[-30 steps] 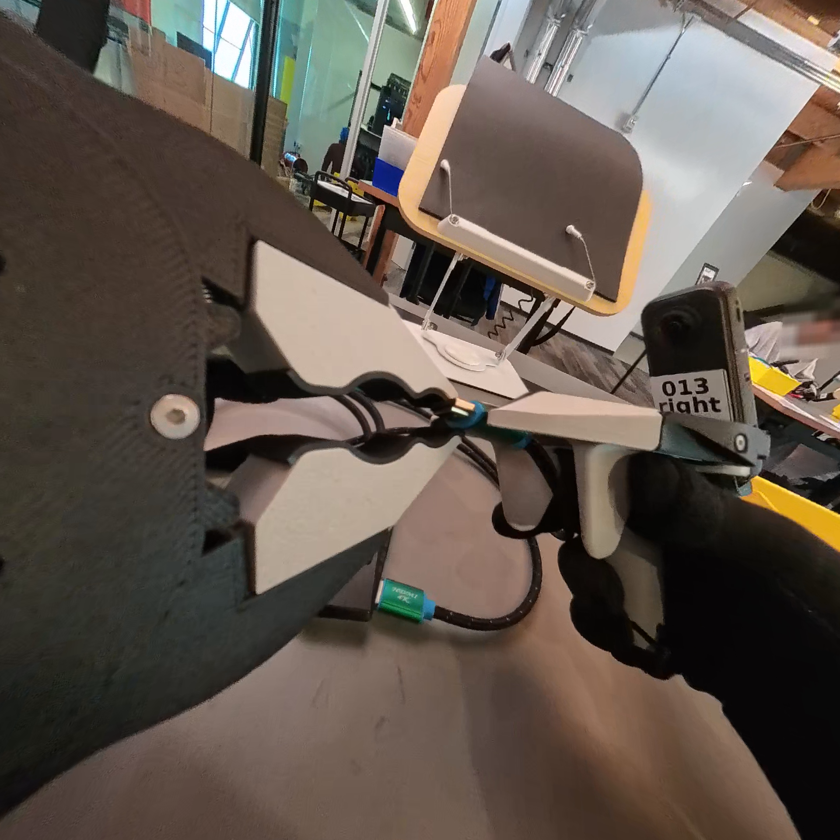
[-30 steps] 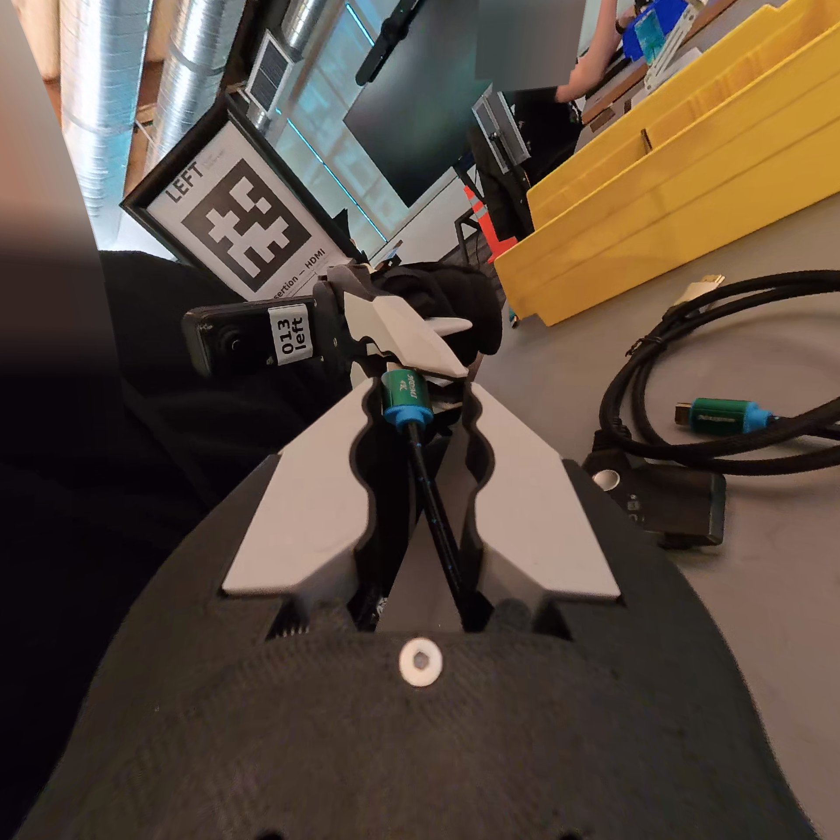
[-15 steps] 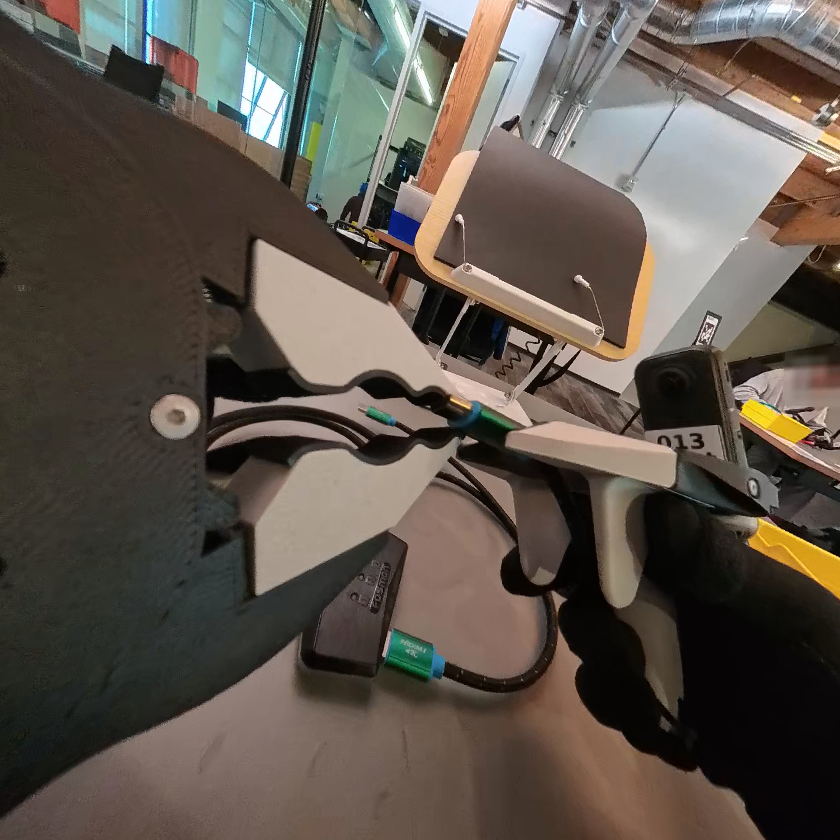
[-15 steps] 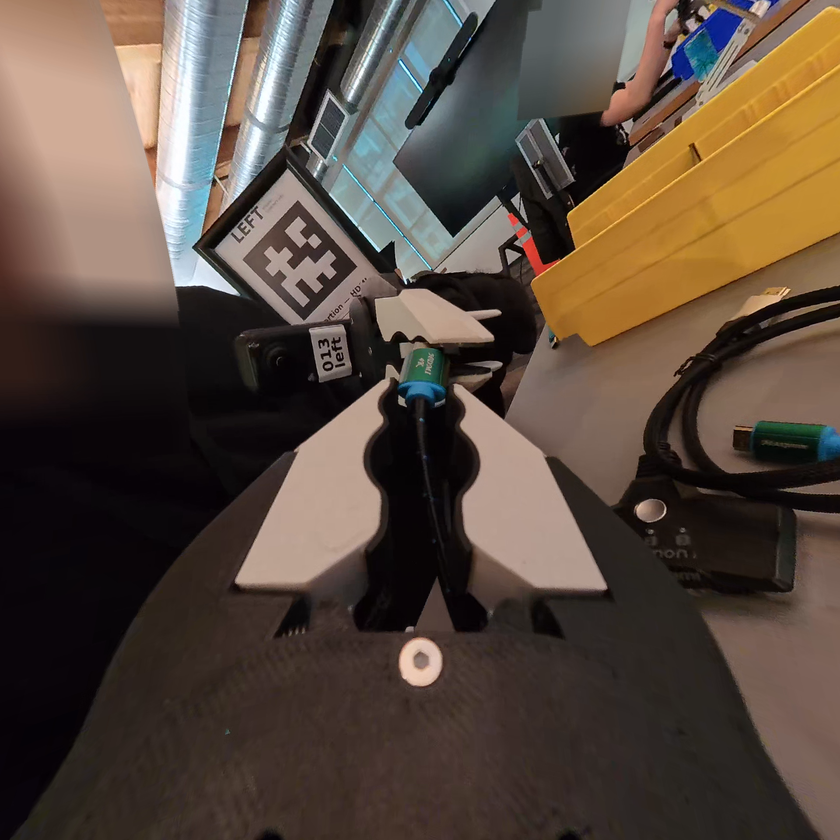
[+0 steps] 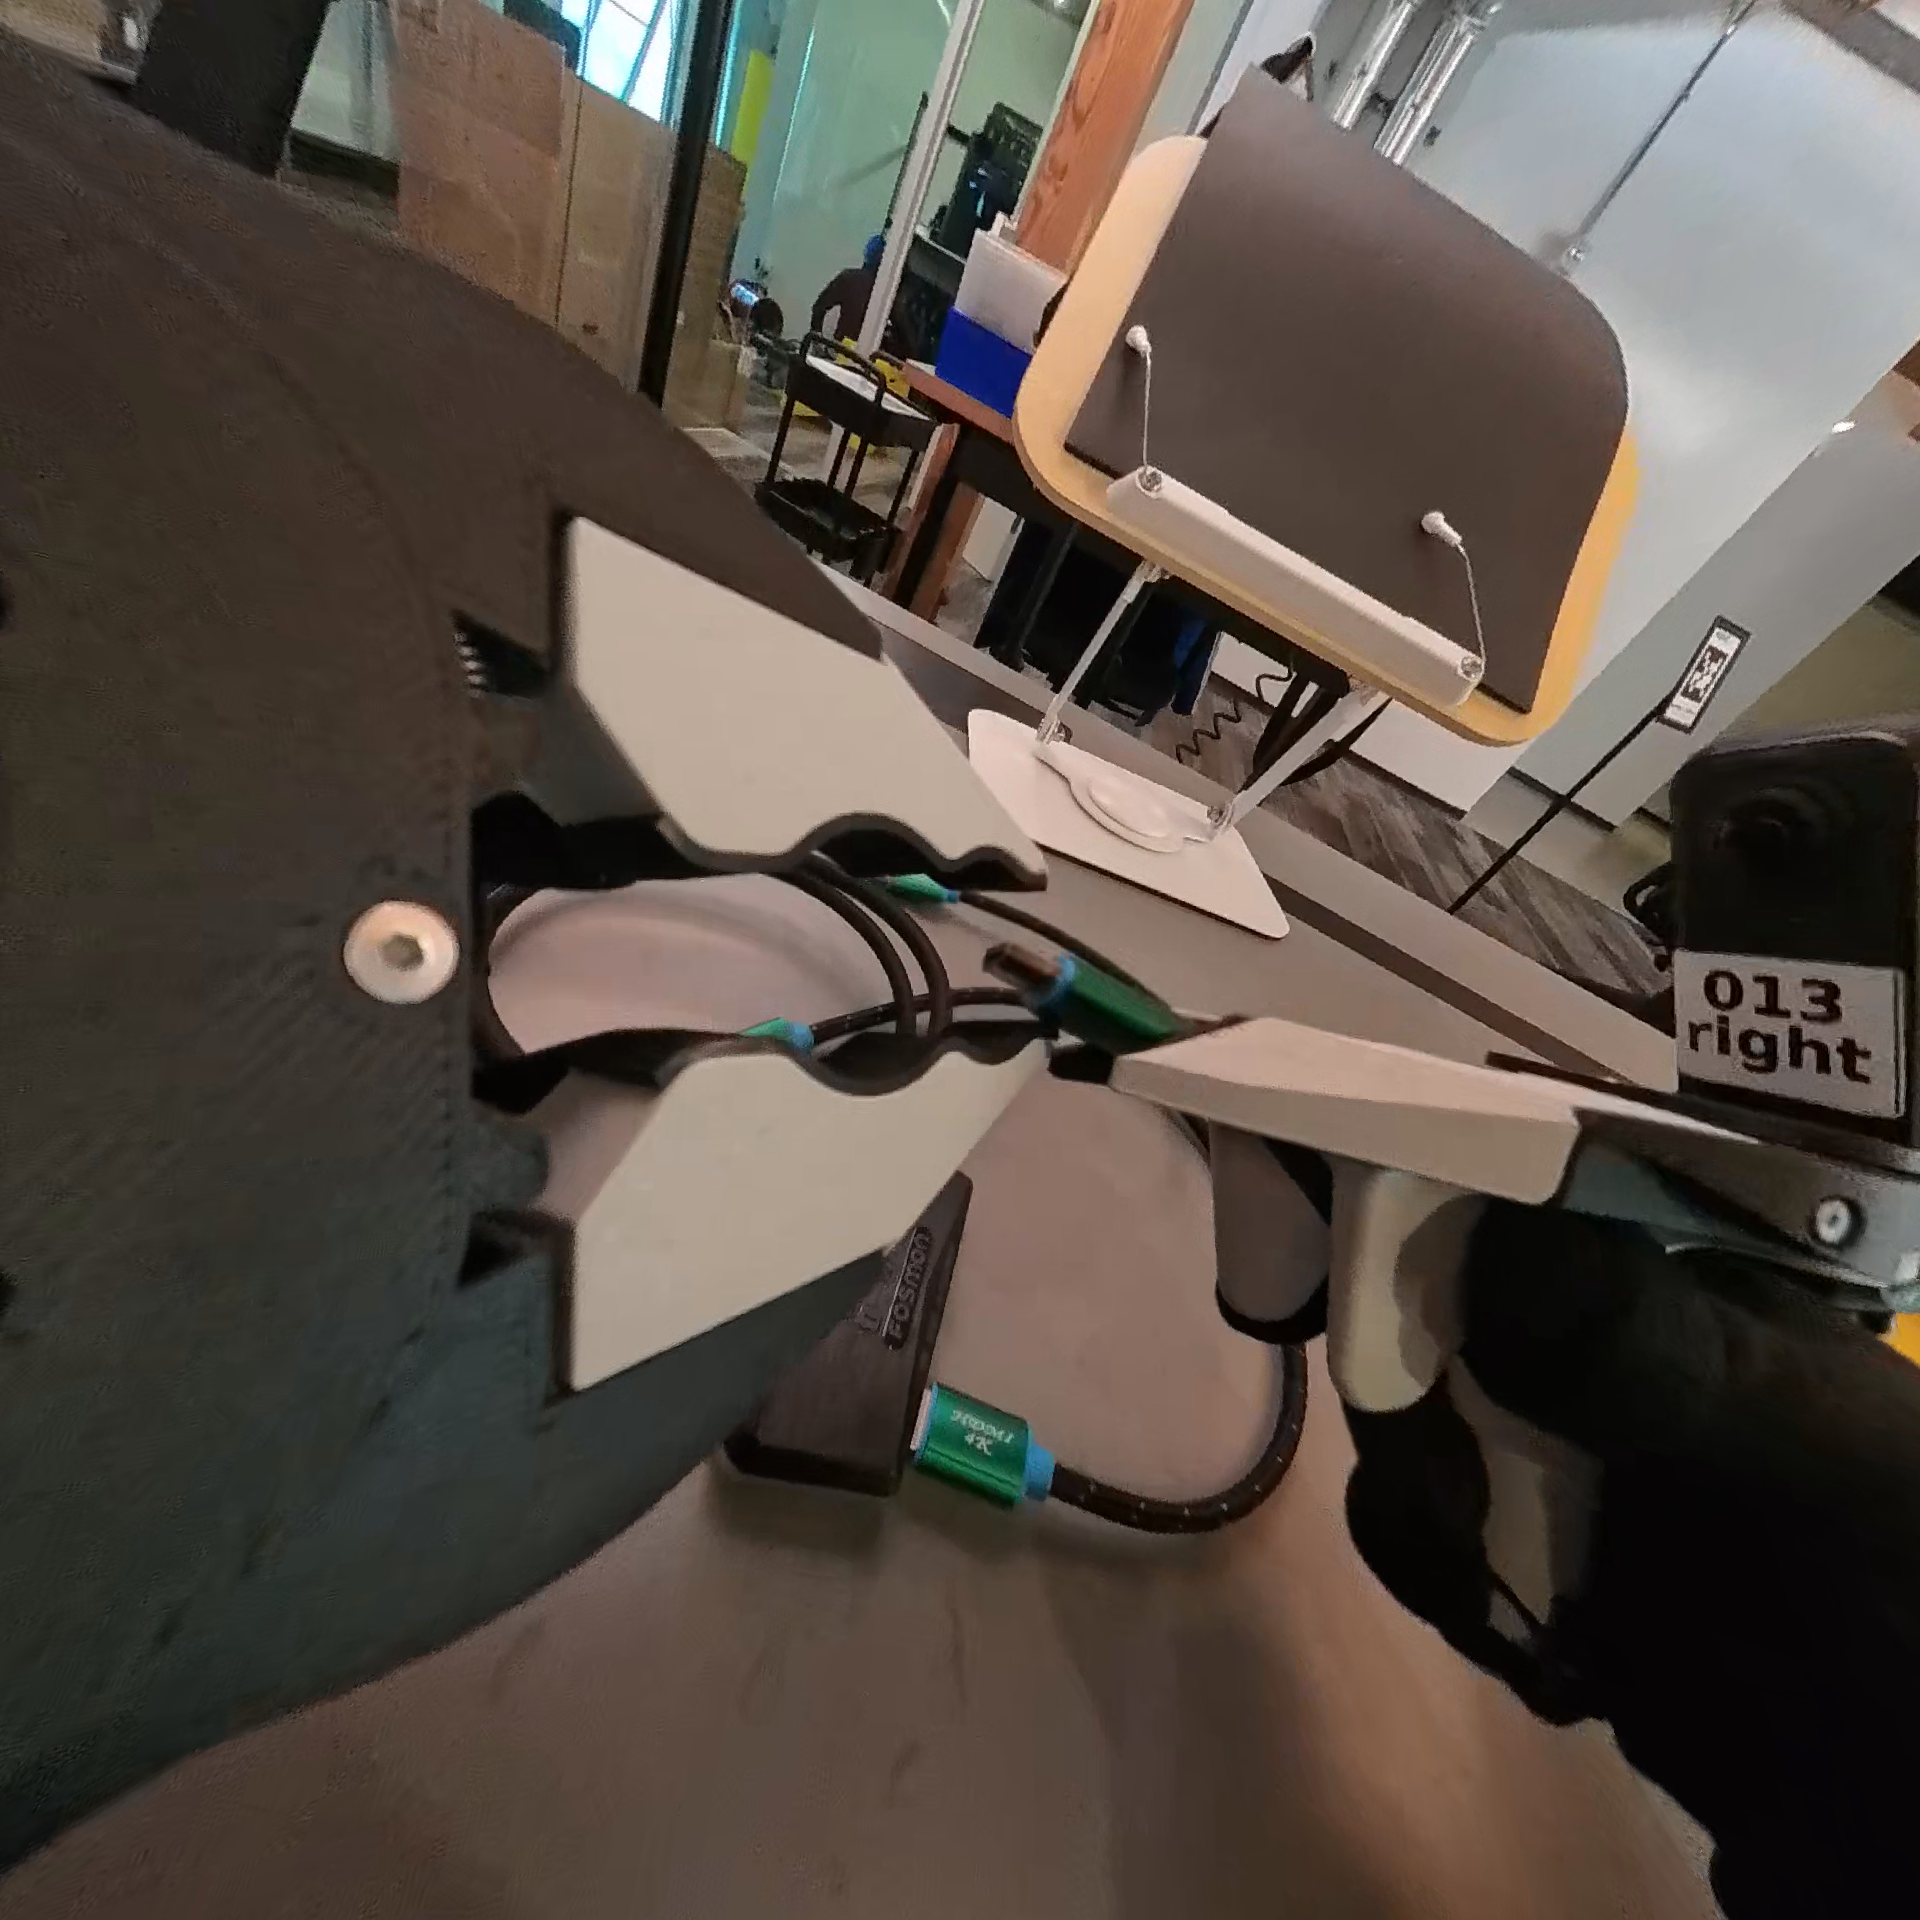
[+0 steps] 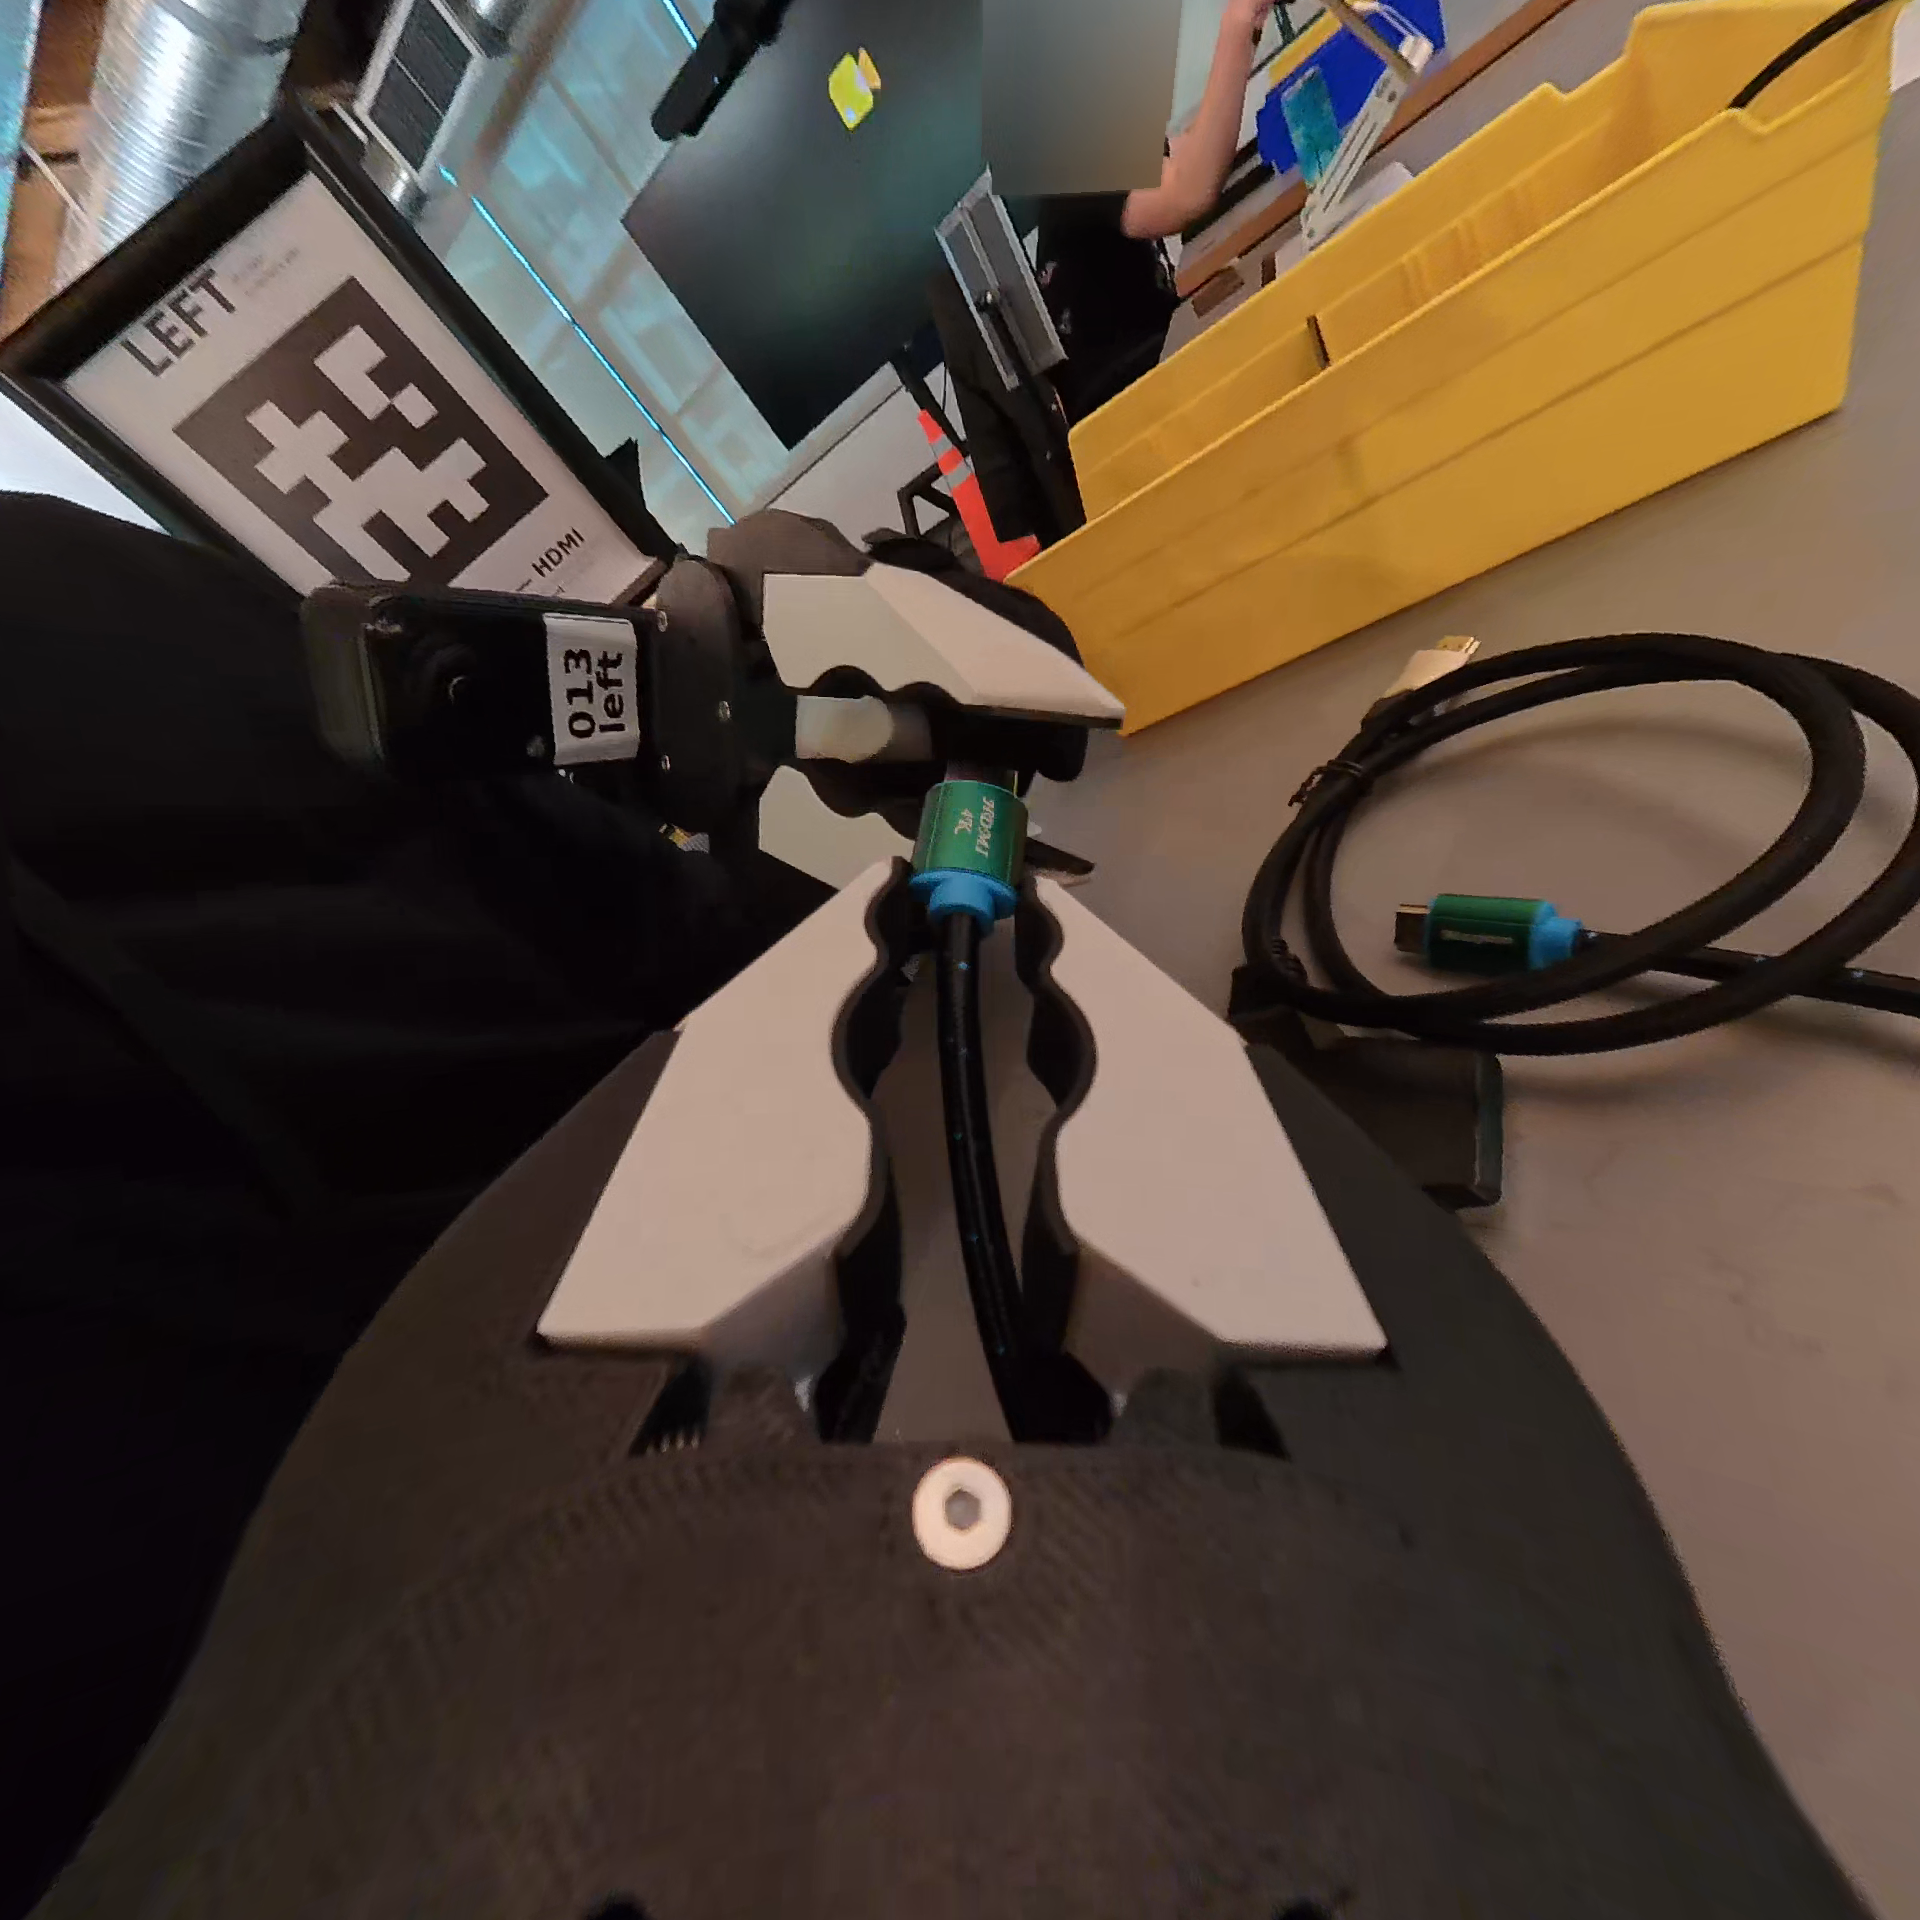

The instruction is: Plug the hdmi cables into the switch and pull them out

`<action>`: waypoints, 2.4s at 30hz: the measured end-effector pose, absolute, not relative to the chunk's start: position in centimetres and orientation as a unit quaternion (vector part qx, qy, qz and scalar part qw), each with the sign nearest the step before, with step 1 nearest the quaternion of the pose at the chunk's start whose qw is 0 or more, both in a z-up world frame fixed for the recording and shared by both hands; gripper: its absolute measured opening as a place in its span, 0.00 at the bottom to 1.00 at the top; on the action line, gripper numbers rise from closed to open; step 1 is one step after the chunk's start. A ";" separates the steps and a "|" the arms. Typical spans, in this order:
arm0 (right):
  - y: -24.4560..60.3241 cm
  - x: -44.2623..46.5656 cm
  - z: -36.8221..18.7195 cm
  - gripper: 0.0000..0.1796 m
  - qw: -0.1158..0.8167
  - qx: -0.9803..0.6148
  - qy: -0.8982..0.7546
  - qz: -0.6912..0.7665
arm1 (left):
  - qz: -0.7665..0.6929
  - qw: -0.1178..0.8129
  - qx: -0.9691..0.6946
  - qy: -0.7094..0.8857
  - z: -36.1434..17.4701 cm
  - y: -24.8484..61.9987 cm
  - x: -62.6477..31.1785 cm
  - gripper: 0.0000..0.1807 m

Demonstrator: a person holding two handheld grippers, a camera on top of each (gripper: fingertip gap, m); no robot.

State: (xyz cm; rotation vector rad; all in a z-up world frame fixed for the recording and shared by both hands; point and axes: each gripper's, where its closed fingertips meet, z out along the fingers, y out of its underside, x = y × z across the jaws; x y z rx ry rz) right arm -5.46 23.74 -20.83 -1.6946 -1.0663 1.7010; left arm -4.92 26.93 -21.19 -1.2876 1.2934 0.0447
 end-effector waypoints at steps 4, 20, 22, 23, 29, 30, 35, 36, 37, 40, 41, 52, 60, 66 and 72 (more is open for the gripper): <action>23.7 -5.2 -21.1 0.09 0.250 -0.626 -0.398 0.623 | 0.018 0.595 -0.556 0.580 -22.1 26.5 -4.4 0.08; 25.5 -5.4 -20.2 0.10 0.291 -0.627 -0.308 0.653 | 0.077 0.617 -0.582 0.524 -21.4 28.0 -4.8 0.05; 25.6 -5.3 -20.2 0.10 0.288 -0.625 -0.295 0.663 | 0.080 0.619 -0.583 0.519 -21.5 28.1 -4.6 0.06; 25.7 -5.2 -20.2 0.09 0.290 -0.625 -0.292 0.664 | 0.080 0.622 -0.584 0.515 -21.5 28.2 -4.6 0.06; 26.1 -5.2 -19.9 0.10 0.286 -0.623 -0.264 0.679 | 0.083 0.632 -0.590 0.496 -21.3 28.5 -4.6 0.06; 26.1 -5.3 -19.9 0.10 0.283 -0.623 -0.258 0.682 | 0.086 0.632 -0.590 0.495 -21.3 28.5 -4.6 0.06; 26.3 -5.2 -19.9 0.10 0.288 -0.620 -0.244 0.688 | 0.088 0.629 -0.591 0.497 -21.5 28.5 -4.6 0.06; 26.5 -5.2 -19.9 0.10 0.290 -0.620 -0.240 0.689 | 0.091 0.628 -0.592 0.497 -21.6 28.6 -4.6 0.06; 26.5 -5.2 -20.0 0.10 0.291 -0.621 -0.241 0.687 | 0.091 0.626 -0.595 0.496 -21.7 28.6 -4.6 0.06; 26.5 -5.2 -20.2 0.10 0.297 -0.624 -0.244 0.680 | 0.091 0.625 -0.596 0.496 -21.9 28.7 -4.6 0.06; 26.5 -5.2 -20.2 0.10 0.299 -0.624 -0.244 0.680 | 0.090 0.625 -0.597 0.495 -21.9 28.7 -4.6 0.06; 27.0 -5.1 -20.3 0.10 0.324 -0.629 -0.234 0.667 | 0.092 0.633 -0.605 0.474 -22.0 29.3 -4.6 0.06; 27.3 -5.0 -20.5 0.10 0.336 -0.629 -0.208 0.669 | 0.090 0.630 -0.617 0.463 -22.3 29.6 -4.5 0.07; 27.2 -4.8 -21.5 0.10 0.350 -0.640 -0.252 0.636 | 0.068 0.612 -0.620 0.487 -23.4 29.6 -4.2 0.08; 27.0 -4.7 -22.4 0.10 0.370 -0.653 -0.295 0.591 | -0.001 0.569 -0.629 0.529 -25.1 28.6 -3.6 0.19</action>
